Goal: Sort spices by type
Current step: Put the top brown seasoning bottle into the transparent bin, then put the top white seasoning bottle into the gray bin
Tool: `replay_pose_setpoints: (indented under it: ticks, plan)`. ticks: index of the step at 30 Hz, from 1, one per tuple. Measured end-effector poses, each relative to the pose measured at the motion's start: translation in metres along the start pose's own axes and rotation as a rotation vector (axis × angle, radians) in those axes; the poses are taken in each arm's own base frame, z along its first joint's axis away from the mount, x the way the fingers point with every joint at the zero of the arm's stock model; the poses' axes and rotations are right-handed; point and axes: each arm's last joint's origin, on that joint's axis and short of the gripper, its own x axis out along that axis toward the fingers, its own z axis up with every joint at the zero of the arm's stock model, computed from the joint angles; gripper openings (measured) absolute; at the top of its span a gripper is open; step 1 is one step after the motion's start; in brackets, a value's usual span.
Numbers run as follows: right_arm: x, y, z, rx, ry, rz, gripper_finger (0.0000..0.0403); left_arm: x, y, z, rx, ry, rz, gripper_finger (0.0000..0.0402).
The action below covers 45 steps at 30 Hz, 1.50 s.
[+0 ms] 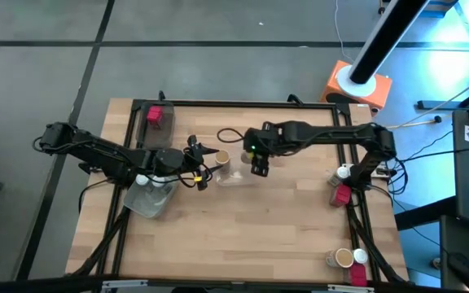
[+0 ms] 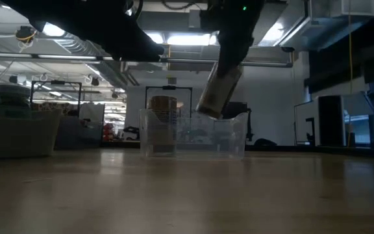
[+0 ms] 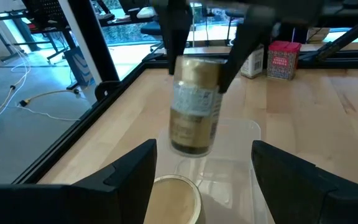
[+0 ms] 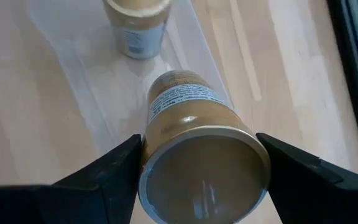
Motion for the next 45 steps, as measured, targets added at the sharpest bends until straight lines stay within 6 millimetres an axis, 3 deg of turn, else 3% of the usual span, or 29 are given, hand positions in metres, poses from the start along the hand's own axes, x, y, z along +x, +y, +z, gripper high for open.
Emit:
replay_pose_setpoints:
  ticks: [7,18,24,38,45]
  plan:
    - [0.031,-0.014,0.001,0.02,0.107,0.0,0.0284,0.0,0.0,0.0,0.001,0.001,0.0,0.0245]
    - [0.065,-0.009,0.001,-0.01,0.181,0.008,0.0284,0.0,0.0,0.0,0.001,0.001,0.0,0.0245]
    - [0.065,-0.009,0.002,-0.046,0.177,0.012,0.0289,0.0,0.0,0.0,0.0,0.0,0.0,0.0245]
    - [0.064,-0.008,0.002,-0.08,0.176,0.015,0.0368,0.0,0.0,0.0,0.0,0.001,0.0,0.0245]
    - [0.033,-0.006,-0.005,-0.084,0.162,0.014,0.0369,0.0,0.0,0.0,0.0,0.0,0.0,0.0245]
